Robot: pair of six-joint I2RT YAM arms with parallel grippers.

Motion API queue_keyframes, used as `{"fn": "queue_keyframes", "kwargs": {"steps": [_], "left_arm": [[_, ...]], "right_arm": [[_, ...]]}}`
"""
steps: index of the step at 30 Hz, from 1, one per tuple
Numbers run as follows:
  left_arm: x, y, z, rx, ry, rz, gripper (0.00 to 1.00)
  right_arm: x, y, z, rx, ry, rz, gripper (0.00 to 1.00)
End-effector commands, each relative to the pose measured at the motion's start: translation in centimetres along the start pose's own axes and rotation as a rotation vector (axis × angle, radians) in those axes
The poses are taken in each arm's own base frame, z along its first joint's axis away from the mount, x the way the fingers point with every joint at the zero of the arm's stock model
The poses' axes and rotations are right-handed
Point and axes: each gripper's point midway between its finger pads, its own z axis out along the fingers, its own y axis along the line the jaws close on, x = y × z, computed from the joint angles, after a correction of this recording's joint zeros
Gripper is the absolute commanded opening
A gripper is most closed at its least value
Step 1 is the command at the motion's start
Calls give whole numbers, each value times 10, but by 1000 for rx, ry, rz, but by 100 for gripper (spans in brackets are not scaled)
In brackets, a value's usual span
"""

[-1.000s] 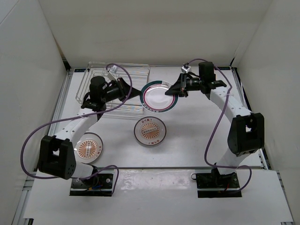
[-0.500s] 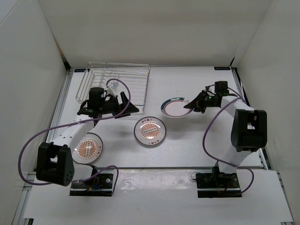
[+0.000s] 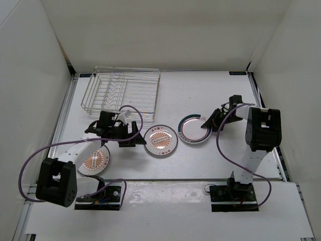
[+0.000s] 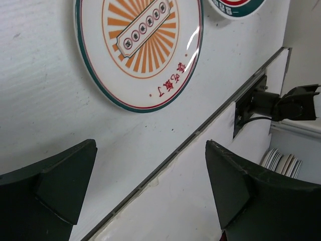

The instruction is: Unload the plates from the dish rack

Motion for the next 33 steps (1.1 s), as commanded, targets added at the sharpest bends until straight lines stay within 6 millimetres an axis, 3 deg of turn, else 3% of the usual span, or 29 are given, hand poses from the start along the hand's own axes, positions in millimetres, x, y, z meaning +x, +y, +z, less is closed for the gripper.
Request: {"fn": "queue_keyframes", "kwargs": {"steps": [1, 5, 6, 13, 17, 18, 20, 22, 29, 33], "left_arm": [[10, 4, -2, -4, 8, 40, 100], [25, 16, 6, -7, 29, 7, 100], [27, 18, 8, -11, 38, -1, 100], [30, 25, 19, -13, 44, -19, 100], [31, 27, 26, -4, 27, -2, 100], [22, 26, 29, 1, -15, 8, 100], [27, 31, 33, -4, -24, -10, 100], [18, 36, 37, -27, -74, -52, 100], [8, 65, 53, -132, -175, -157, 100], [-8, 66, 62, -148, -187, -210, 97]], "right_arm": [[8, -24, 1, 84, 35, 12, 38], [4, -25, 0, 125, 40, 19, 59], [12, -28, -2, 140, 69, 47, 90], [32, -40, -21, 248, 81, 110, 90], [35, -22, -35, 204, 54, 98, 90], [33, -15, -39, 183, 43, 97, 90], [30, -8, -43, 162, 25, 89, 90], [27, -1, -49, 145, 9, 74, 90], [35, -11, -51, 132, 16, 79, 90], [38, -17, -47, 110, 28, 112, 90]]}}
